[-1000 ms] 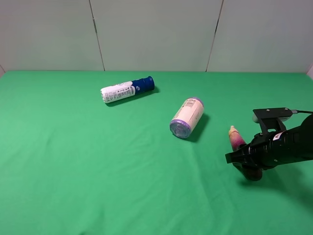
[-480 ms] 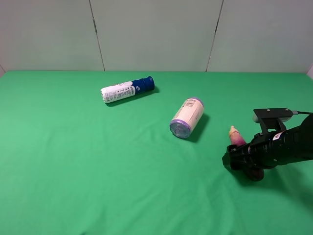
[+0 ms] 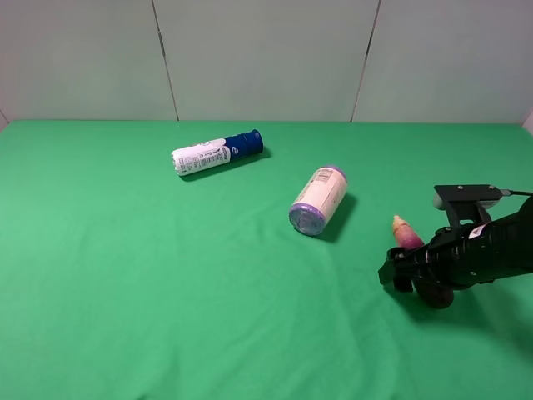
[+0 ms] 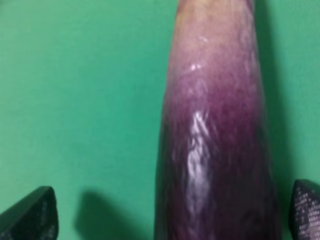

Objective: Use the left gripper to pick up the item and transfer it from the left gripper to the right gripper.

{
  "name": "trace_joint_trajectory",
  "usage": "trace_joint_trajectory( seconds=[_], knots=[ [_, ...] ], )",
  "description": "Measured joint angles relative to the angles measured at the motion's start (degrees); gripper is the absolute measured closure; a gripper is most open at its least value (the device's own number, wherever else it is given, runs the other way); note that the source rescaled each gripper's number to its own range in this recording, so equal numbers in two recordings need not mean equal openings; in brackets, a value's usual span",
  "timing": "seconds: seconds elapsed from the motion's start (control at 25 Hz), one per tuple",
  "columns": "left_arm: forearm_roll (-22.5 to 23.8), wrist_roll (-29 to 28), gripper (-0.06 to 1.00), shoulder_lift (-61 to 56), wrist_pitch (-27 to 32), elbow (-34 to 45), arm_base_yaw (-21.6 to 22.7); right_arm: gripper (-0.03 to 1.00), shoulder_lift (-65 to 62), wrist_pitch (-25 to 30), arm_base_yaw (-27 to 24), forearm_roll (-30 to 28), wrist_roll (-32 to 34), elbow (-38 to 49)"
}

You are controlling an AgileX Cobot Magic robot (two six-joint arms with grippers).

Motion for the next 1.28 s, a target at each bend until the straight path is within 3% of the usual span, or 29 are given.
trace_joint_trajectory(
  seconds=[0.72, 0.92, 1.28],
  knots=[
    [0.0, 0.0, -0.06, 0.0, 0.0, 0.0, 0.0, -0.03, -24.9, 14.3, 0.0, 0.1, 0.9, -0.1],
    [0.0, 0.0, -0.06, 0.0, 0.0, 0.0, 0.0, -0.03, -29.5, 23.3, 0.0, -1.1, 1.6, -6.5],
    [0.0, 0.0, -0.06, 0.0, 0.0, 0.0, 0.0, -0.03, -30.8, 44.5, 0.0, -10.0, 6.5, -23.6]
  ],
)
